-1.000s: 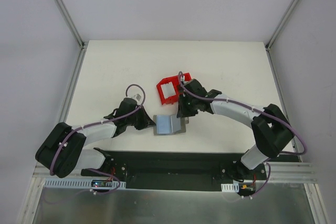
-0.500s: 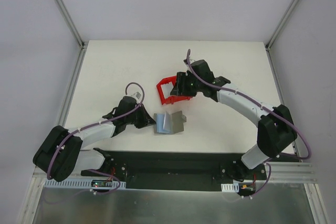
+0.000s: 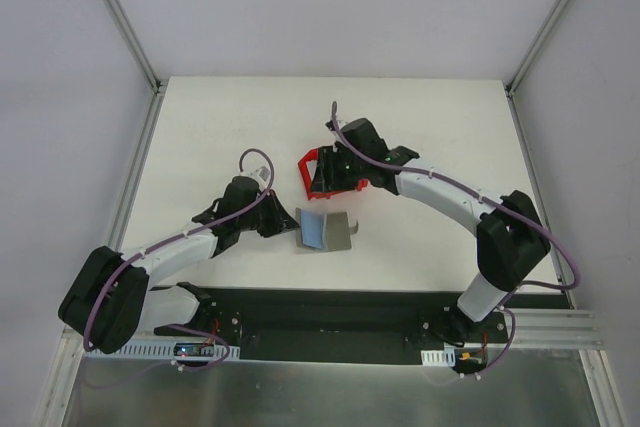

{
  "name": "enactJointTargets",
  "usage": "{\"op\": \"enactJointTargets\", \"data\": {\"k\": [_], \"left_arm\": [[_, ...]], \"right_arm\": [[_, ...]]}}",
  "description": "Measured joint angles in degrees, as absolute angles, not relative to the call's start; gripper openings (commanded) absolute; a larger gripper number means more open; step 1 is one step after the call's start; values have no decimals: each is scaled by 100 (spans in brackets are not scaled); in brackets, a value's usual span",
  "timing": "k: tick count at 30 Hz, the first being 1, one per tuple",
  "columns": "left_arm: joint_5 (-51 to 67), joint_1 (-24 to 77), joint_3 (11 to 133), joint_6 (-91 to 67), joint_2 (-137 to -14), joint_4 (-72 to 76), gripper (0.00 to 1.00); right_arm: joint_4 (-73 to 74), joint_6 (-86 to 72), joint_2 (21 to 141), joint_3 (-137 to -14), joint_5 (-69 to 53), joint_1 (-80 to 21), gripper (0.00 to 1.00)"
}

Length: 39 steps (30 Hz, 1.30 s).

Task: Put the credit cards into the card holder
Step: Turn over the card slot in the card holder.

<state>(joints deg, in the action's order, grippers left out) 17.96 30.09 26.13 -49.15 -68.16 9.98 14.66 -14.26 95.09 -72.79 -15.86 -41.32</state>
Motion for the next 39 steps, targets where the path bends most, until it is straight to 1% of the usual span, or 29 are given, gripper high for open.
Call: {"op": "enactJointTargets", "data": {"k": [3, 6, 9, 13, 18, 26, 28, 31, 39], "left_arm": [[1802, 3009, 2624, -4888, -6818, 1000, 0], [1815, 3009, 2635, -4882, -6818, 998, 0], [1848, 3009, 2659, -4877, -6818, 996, 0], [1905, 3009, 2707, -4858, -6818, 985, 0], [1918, 3009, 2775, -4840, -6827, 943, 0], [1920, 3009, 2790, -4838, -6912, 906, 0], [1920, 3009, 2790, -4838, -6914, 906, 0], [1920, 3009, 2790, -4838, -6917, 906, 0], [1925, 3009, 2797, -4831, -6993, 906, 0]], "right_arm": [[1485, -1428, 9537, -7227, -1579, -4287, 49], [1544, -1428, 9555, -7210, -1535, -4322, 54], [1551, -1422, 9561, -7212, -1474, -4213, 57], [1656, -1358, 9712, -7441, -1433, -3913, 64], [1719, -1210, 10141, -7929, -1424, -3647, 68], [1863, -993, 11076, -8565, -1472, -3505, 72], [1903, -941, 11262, -8680, -1494, -3465, 74], [1925, -860, 11362, -8724, -1500, -3426, 77], [1979, -740, 11697, -9063, -1730, -3306, 80]]}}
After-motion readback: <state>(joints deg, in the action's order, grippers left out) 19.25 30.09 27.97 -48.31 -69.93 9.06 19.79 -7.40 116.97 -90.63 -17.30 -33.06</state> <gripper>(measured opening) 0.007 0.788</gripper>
